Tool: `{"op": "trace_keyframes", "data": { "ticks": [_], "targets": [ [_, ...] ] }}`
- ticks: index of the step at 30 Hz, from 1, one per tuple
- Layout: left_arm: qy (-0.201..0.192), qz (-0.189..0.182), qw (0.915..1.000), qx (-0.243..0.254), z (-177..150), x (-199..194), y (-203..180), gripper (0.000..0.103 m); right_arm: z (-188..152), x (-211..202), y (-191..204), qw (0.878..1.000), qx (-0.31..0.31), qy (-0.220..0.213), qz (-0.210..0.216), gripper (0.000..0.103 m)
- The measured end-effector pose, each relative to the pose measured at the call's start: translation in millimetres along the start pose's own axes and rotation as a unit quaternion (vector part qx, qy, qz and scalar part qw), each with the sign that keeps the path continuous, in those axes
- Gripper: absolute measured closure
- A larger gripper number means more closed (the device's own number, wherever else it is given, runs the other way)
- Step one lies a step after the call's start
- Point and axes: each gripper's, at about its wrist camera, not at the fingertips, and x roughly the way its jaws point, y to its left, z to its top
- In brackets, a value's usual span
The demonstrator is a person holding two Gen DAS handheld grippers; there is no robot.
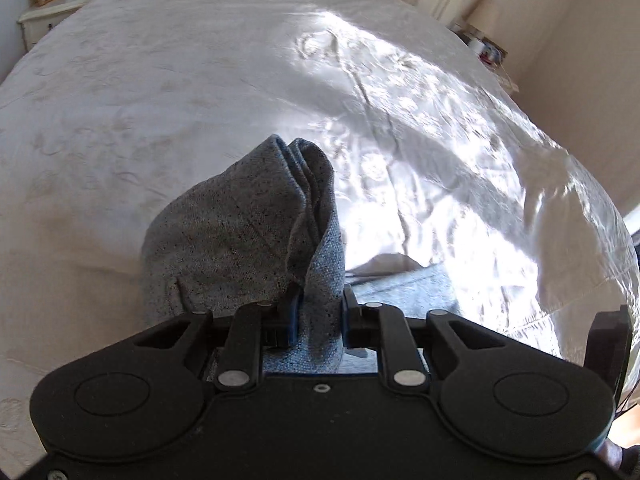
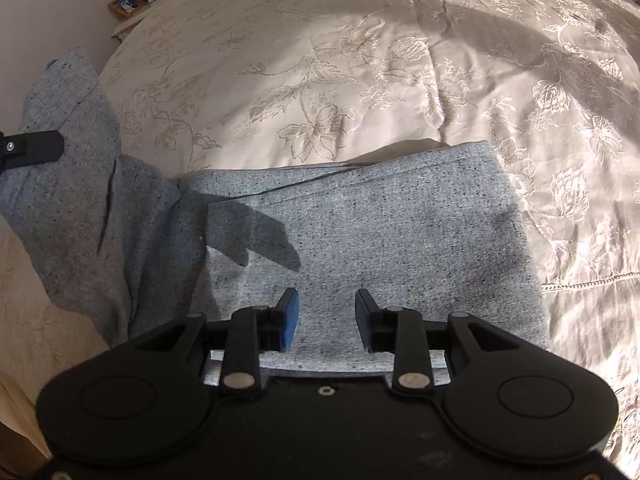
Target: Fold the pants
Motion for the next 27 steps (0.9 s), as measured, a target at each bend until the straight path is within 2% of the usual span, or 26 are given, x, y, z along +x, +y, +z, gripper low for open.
{"op": "trace_keyframes", "data": {
  "ticks": [4, 6, 9, 13, 17, 20, 23, 25, 27],
  "targets": [
    [0.045, -0.010, 0.9986, 0.026, -6.4, 51.1, -49.5, 0.080, 4.2, 2.0, -35.9, 1.000, 0.012, 0.007, 0.003, 0.070],
    [0.054, -0.010, 0.9983, 0.021, -6.8, 59.4, -61.0, 0.080, 6.0, 2.8, -50.7, 1.000, 0.013, 0.008, 0.001, 0.070],
    [0.050, 0.002, 0.9986, 0.017, -7.0, 50.5, -68.4, 0.079, 7.2, 2.1, -67.6, 1.000, 0.016, 0.007, -0.004, 0.068],
    [0.030, 0.065, 0.9974, 0.007, -6.8, 35.0, -54.1, 0.079, 9.7, -3.5, -81.2, 1.000, 0.028, 0.002, 0.009, 0.067],
    [0.035, 0.128, 0.9907, -0.027, -11.7, 34.7, -19.5, 0.079, 16.0, -14.0, -80.4, 0.999, 0.024, -0.024, 0.020, 0.067],
    [0.061, 0.156, 0.9849, -0.044, -24.8, 47.6, 6.3, 0.079, 25.3, -15.3, -77.7, 0.998, 0.030, -0.041, 0.045, 0.067],
    [0.098, 0.175, 0.9789, -0.039, -41.7, 72.4, 22.7, 0.078, 34.4, -5.8, -71.4, 0.996, 0.039, -0.036, 0.075, 0.066],
    [0.126, 0.176, 0.9757, -0.031, -55.1, 89.4, 28.7, 0.078, 39.7, 3.7, -64.6, 0.996, 0.039, -0.028, 0.077, 0.066],
    [0.136, 0.177, 0.9744, -0.027, -64.3, 100.5, 30.9, 0.078, 42.8, 13.1, -56.5, 0.997, 0.031, -0.018, 0.070, 0.066]
  ]
}}
